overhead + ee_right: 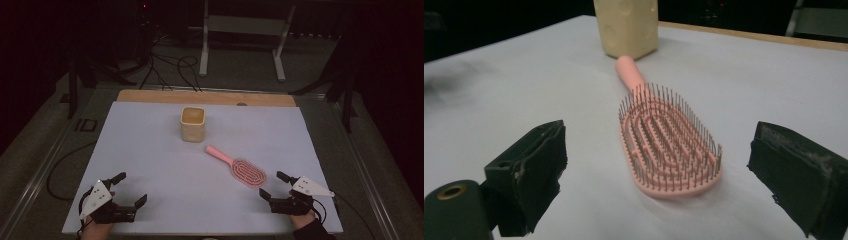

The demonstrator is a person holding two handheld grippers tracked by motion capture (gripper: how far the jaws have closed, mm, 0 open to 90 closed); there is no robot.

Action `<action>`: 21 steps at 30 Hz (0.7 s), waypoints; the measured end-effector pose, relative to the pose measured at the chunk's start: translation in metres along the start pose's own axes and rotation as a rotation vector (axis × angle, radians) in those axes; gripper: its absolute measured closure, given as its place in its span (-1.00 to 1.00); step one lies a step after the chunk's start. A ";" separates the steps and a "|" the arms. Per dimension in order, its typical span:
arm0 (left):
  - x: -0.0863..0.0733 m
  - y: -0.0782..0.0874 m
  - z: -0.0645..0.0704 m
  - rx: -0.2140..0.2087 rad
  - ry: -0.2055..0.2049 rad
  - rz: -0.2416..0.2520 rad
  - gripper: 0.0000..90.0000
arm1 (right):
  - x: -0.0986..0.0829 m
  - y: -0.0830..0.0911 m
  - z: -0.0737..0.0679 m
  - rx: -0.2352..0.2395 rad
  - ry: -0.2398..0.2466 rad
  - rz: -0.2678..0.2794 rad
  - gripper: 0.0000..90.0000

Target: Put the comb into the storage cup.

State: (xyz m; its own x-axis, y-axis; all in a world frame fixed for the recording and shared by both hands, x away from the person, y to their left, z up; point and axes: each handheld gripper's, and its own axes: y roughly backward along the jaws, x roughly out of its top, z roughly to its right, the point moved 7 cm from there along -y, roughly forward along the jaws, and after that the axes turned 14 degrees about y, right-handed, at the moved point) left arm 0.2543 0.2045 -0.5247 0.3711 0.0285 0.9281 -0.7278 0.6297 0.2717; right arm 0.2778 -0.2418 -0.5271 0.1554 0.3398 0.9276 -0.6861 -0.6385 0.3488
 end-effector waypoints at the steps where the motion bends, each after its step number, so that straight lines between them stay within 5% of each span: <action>1: 0.000 0.000 0.000 0.002 -0.003 0.001 -1.00 | 0.000 0.000 0.000 -0.009 0.006 -0.001 -0.81; 7: 0.005 0.001 0.000 0.010 -0.010 0.047 -0.99 | 0.001 -0.001 -0.004 -0.013 0.042 -0.005 -0.81; 21: 0.007 0.003 0.002 0.002 -0.012 0.058 -1.00 | 0.004 0.001 -0.002 -0.005 0.001 -0.018 -0.81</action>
State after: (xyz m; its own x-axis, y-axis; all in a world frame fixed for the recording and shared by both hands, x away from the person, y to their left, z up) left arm 0.2538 0.2052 -0.5170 0.3212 0.0553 0.9454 -0.7492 0.6254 0.2179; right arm 0.2760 -0.2400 -0.5231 0.1669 0.3524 0.9209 -0.6867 -0.6286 0.3650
